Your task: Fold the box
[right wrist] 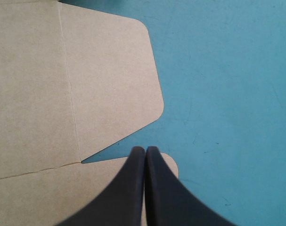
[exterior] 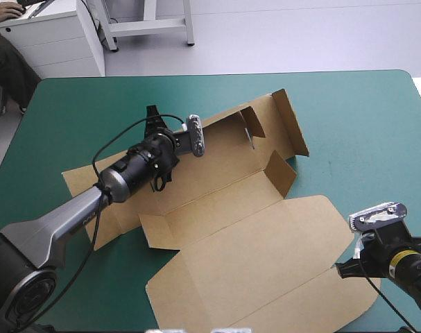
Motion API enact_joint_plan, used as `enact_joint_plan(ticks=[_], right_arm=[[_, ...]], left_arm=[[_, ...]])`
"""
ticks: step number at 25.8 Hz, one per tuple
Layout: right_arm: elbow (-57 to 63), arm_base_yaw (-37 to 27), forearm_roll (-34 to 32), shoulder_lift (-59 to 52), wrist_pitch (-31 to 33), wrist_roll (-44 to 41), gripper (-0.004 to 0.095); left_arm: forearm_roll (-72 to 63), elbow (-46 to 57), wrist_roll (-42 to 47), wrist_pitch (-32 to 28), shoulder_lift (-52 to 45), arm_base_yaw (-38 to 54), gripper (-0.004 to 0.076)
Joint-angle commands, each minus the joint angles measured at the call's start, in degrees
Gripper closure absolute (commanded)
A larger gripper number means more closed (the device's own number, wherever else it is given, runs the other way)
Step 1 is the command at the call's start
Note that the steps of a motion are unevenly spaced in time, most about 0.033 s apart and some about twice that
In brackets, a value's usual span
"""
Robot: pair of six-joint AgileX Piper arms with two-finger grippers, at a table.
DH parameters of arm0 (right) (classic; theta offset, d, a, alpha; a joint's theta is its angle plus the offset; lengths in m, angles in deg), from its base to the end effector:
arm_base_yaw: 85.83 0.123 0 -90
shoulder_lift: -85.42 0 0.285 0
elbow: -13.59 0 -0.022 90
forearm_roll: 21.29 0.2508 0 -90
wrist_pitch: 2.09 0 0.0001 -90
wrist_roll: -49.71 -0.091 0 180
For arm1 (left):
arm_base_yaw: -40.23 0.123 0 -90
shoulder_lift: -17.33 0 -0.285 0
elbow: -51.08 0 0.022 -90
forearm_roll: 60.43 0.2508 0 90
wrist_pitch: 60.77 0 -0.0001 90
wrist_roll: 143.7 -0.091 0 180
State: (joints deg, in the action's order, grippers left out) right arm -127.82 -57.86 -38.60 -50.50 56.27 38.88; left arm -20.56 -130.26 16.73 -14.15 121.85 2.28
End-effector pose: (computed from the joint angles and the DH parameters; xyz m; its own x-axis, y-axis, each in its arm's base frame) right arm 0.0973 0.0255 0.3078 -0.6830 -0.3332 -0.6500 -0.2911 0.9403 -0.1761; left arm 0.3178 -0.1940 0.2994 -0.1633 0.9795 -0.1184 0.6813 0.1987 0.7045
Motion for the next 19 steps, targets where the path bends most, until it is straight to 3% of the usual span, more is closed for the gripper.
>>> enact_joint_plan(ticks=[1, 4, 10, 15, 19], right_arm=[[-1.6, -0.2, -1.4, 0.0, -2.1, 0.3, 0.0928], [-1.6, -0.2, -1.4, 0.0, -2.1, 0.3, 0.0928], [-1.6, -0.2, -1.3, 0.0, -2.1, 0.1, 0.0928], [-1.6, -0.2, -0.7, 0.0, -2.1, 0.1, 0.0928], [-1.6, -0.2, -0.3, 0.0, -2.2, 0.1, 0.0928]], left_arm=[[14.8, 4.6, 10.3, -4.4, -4.1, -5.0, 0.0734], [31.2, 10.2, 23.3, -4.7, -6.8, -10.6, 0.0734], [44.7, 16.8, 33.2, -3.6, -11.9, -17.3, 0.0734], [60.8, 24.4, 46.8, -1.7, -14.9, -20.9, 0.0734], [63.4, 28.0, 49.4, 0.8, -15.6, -23.1, 0.0734]])
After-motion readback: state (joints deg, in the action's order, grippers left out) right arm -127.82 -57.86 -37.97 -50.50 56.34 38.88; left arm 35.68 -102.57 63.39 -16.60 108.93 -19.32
